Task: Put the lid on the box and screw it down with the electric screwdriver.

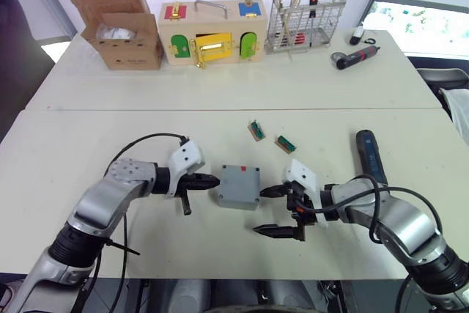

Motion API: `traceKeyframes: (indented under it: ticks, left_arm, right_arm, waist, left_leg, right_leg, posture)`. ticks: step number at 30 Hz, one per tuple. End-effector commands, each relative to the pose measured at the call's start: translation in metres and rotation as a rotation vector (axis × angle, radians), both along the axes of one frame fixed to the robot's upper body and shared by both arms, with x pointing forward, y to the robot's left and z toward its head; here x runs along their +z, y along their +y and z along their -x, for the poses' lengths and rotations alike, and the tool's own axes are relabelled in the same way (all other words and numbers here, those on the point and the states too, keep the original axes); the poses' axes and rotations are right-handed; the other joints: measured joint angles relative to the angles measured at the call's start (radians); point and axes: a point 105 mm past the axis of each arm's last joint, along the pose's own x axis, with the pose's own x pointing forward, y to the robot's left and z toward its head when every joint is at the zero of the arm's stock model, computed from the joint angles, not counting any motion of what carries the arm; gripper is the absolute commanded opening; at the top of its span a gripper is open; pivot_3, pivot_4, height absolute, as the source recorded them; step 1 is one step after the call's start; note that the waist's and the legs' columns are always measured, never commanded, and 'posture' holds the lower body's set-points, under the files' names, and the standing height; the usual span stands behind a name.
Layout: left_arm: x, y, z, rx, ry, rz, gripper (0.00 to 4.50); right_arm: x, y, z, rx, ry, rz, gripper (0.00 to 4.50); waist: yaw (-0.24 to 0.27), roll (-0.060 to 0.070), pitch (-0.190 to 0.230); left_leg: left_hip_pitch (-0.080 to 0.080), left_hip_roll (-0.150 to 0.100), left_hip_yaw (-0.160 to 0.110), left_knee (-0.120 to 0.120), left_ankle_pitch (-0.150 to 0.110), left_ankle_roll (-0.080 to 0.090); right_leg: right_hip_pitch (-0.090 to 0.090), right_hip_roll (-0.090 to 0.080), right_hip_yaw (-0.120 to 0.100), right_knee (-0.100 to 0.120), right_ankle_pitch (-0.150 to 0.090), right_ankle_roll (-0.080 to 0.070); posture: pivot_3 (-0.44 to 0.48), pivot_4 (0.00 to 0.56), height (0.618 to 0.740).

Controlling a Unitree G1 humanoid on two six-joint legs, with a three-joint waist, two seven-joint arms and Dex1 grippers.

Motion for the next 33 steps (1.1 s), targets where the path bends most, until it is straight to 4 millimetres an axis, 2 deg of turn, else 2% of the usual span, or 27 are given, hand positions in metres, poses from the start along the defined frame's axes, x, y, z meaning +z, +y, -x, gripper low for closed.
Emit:
traceKeyframes:
  ticks: [1, 3, 5, 9, 12, 15, 17, 20, 22, 28, 33]
  left_arm:
    - [0.005, 0.001, 0.010, -0.066, 0.000, -0.013, 0.00]
    - [0.005, 0.008, 0.012, -0.077, 0.003, -0.038, 0.00]
    - [0.013, 0.019, 0.007, -0.058, -0.013, -0.053, 0.00]
    - [0.046, 0.031, -0.012, 0.002, -0.071, 0.007, 0.00]
    - [0.072, 0.028, -0.023, 0.022, -0.115, 0.081, 0.00]
    - [0.098, 0.019, -0.037, 0.076, -0.177, 0.169, 0.00]
    - [0.106, 0.015, -0.040, 0.095, -0.195, 0.194, 0.00]
    - [0.109, 0.010, -0.036, 0.093, -0.219, 0.178, 0.00]
    - [0.110, 0.013, -0.035, 0.127, -0.227, 0.176, 0.00]
    - [0.103, 0.018, -0.026, 0.167, -0.201, 0.170, 0.00]
    - [0.087, 0.023, -0.025, 0.194, -0.169, 0.141, 0.00]
  right_arm:
    - [0.012, 0.000, -0.002, 0.004, -0.049, -0.019, 4.45]
    - [0.017, -0.008, -0.004, -0.015, -0.054, -0.008, 4.45]
    - [0.031, -0.022, -0.011, -0.061, -0.061, -0.007, 4.45]
    - [0.066, -0.045, -0.025, -0.151, -0.074, -0.061, 4.45]
    - [0.091, -0.050, -0.046, -0.230, -0.126, -0.163, 4.45]
    - [0.108, -0.050, -0.084, -0.360, -0.253, -0.245, 4.45]
    - [0.104, -0.049, -0.104, -0.434, -0.301, -0.232, 4.45]
    - [0.081, -0.042, -0.130, -0.529, -0.341, -0.181, 4.45]
    - [0.070, -0.029, -0.139, -0.544, -0.341, -0.202, 3.89]
    - [0.061, -0.006, -0.146, -0.535, -0.358, -0.239, 2.12]
    - [0.054, 0.000, -0.151, -0.530, -0.382, -0.207, 2.12]
  waist:
    - [0.000, 0.000, 0.000]
    - [0.000, 0.000, 0.000]
    - [0.002, 0.000, 0.000]
    - [0.003, 0.000, 0.000]
    - [0.000, 0.000, 0.000]
    - [-0.003, 0.000, 0.000]
    - [-0.005, 0.000, 0.000]
    - [-0.009, 0.000, 0.000]
    - [-0.010, 0.000, 0.000]
    - [-0.008, 0.000, 0.000]
    - [-0.006, 0.000, 0.000]
  left_leg:
    - [0.000, 0.000, 0.000, 0.000, 0.000, 0.000]
    - [0.000, 0.000, 0.000, 0.000, 0.000, 0.000]
    - [0.000, 0.000, 0.000, 0.000, 0.000, 0.000]
    - [0.000, 0.000, 0.000, 0.000, 0.000, 0.000]
    - [0.000, 0.000, 0.000, 0.000, 0.000, 0.000]
    - [0.000, 0.000, 0.000, 0.000, 0.000, 0.000]
    - [0.000, 0.000, 0.000, 0.000, 0.000, 0.000]
    - [0.000, 0.000, 0.001, -0.001, 0.000, 0.000]
    - [-0.001, 0.000, 0.002, -0.001, 0.003, -0.005]
    - [-0.002, 0.000, 0.003, -0.001, 0.004, -0.007]
    - [-0.002, 0.000, 0.002, -0.001, 0.005, -0.008]
  right_leg:
    - [0.000, 0.000, 0.000, 0.000, 0.000, 0.000]
    - [0.000, 0.000, 0.000, 0.000, 0.000, 0.000]
    - [0.000, 0.000, 0.000, 0.000, 0.000, 0.000]
    - [0.000, 0.000, 0.000, 0.000, 0.000, 0.000]
    - [0.000, 0.000, 0.000, 0.000, 0.000, 0.000]
    - [0.000, 0.000, 0.000, 0.000, 0.000, 0.000]
    - [-0.001, 0.000, 0.000, 0.001, 0.000, 0.000]
    - [-0.002, 0.001, 0.000, 0.001, 0.000, 0.000]
    - [-0.004, 0.001, 0.001, 0.001, 0.000, 0.000]
    - [-0.005, 0.000, 0.002, 0.003, 0.000, 0.000]
    - [-0.005, 0.000, 0.002, 0.002, 0.000, 0.000]
  posture:
    - [0.000, 0.150, 0.740]
    - [0.000, 0.150, 0.740]
    - [0.000, 0.150, 0.740]
    - [0.000, 0.150, 0.740]
    - [0.000, 0.150, 0.740]
    - [0.000, 0.150, 0.740]
    - [0.000, 0.150, 0.740]
    - [0.000, 0.150, 0.740]
    - [0.000, 0.150, 0.740]
    - [0.000, 0.150, 0.740]
    - [0.000, 0.150, 0.740]
